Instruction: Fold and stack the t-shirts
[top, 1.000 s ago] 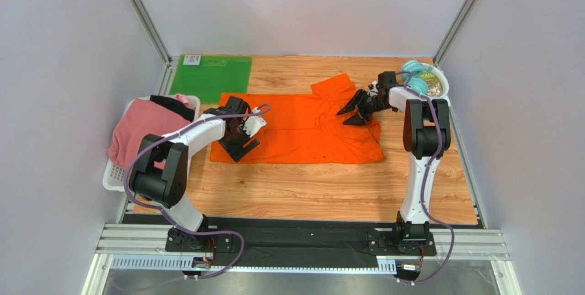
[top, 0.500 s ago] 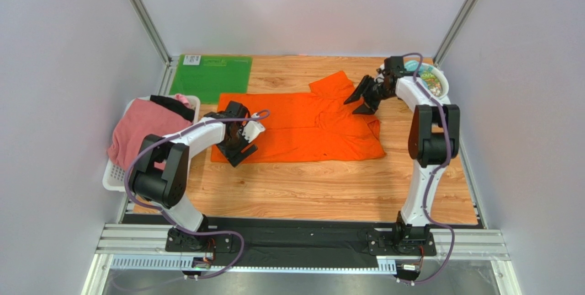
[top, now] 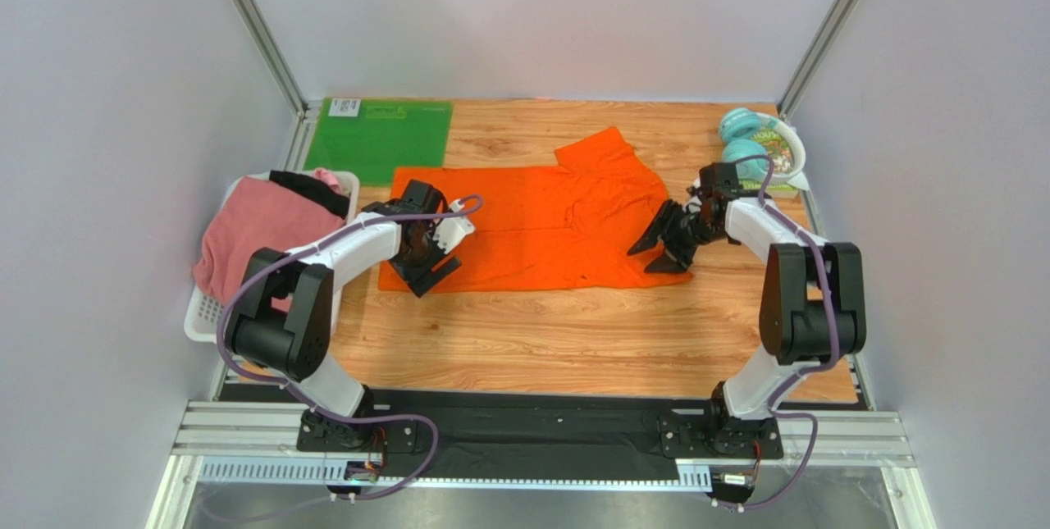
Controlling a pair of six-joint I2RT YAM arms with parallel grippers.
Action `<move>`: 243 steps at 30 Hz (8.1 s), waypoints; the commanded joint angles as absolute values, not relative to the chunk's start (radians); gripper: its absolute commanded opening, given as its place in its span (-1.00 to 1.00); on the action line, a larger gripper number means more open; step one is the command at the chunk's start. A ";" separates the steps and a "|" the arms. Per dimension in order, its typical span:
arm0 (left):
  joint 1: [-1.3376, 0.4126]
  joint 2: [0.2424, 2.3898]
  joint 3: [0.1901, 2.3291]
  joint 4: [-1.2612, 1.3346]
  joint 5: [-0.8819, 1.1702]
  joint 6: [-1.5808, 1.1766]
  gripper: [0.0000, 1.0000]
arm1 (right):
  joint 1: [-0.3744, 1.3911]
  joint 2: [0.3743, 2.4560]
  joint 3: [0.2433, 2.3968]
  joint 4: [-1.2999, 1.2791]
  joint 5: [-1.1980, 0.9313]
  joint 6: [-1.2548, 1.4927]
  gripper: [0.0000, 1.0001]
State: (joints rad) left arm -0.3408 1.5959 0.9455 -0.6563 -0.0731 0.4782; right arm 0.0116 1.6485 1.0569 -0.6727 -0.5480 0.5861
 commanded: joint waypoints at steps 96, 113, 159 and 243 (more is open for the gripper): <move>-0.331 1.716 1.075 -0.710 0.183 0.314 0.61 | 0.097 1.873 1.242 -0.660 -0.270 0.637 0.13; -0.218 1.637 1.015 -0.729 0.179 0.382 0.60 | 0.058 1.838 1.183 -0.727 -0.204 0.578 0.12; -0.064 2.037 1.792 -0.850 0.138 0.109 0.60 | 0.014 2.249 2.155 -0.835 -0.202 0.377 0.09; -0.150 2.339 1.937 -0.758 0.143 0.126 -0.01 | -0.097 2.641 2.303 -0.609 -0.577 0.476 -0.45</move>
